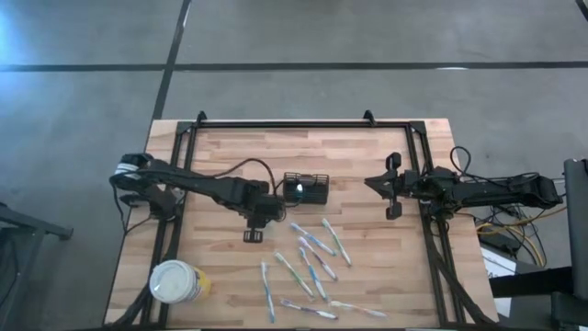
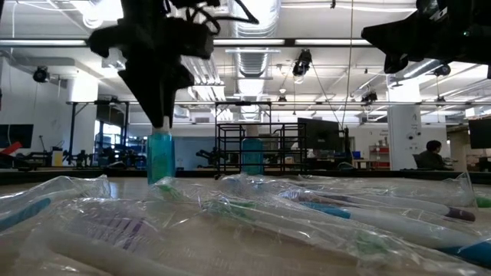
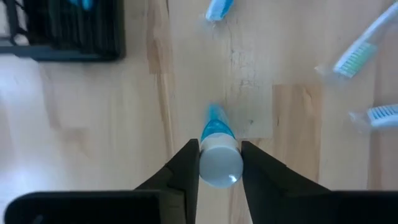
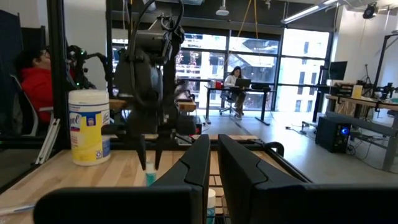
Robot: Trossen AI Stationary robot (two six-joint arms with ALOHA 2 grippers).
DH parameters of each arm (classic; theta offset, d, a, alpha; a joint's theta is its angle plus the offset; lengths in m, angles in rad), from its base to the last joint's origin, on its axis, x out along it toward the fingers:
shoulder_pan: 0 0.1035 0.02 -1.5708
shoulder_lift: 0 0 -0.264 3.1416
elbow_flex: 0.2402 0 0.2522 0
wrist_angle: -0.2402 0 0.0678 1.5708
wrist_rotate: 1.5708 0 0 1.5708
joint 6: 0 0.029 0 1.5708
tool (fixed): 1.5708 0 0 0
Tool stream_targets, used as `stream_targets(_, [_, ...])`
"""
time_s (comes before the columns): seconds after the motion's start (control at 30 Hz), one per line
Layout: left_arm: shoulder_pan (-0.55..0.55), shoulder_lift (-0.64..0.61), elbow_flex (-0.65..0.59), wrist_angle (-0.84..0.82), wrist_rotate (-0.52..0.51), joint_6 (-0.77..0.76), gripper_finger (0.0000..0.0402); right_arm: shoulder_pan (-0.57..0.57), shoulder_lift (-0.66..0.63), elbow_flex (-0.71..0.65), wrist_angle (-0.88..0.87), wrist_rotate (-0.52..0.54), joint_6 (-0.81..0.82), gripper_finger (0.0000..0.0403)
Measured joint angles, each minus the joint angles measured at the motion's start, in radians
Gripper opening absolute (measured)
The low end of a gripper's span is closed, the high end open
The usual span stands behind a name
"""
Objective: Pick & Place toothbrushing station
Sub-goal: Put the mouthwash into the wire organizer
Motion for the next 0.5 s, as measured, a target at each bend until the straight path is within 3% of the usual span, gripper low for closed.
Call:
stream_targets(0.27, [0.024,-0.238,-0.043,0.036,0.002,0.027,0.0096,0.0,0.0,-0.001,-0.007,0.0,0.0,0.0027])
stream_targets(0.5, [0.075,-0.561,-0.3,0.192,0.073,-0.005,0.0096,0.0,0.0,-0.002,-0.007,0.0,0.0,0.0027])
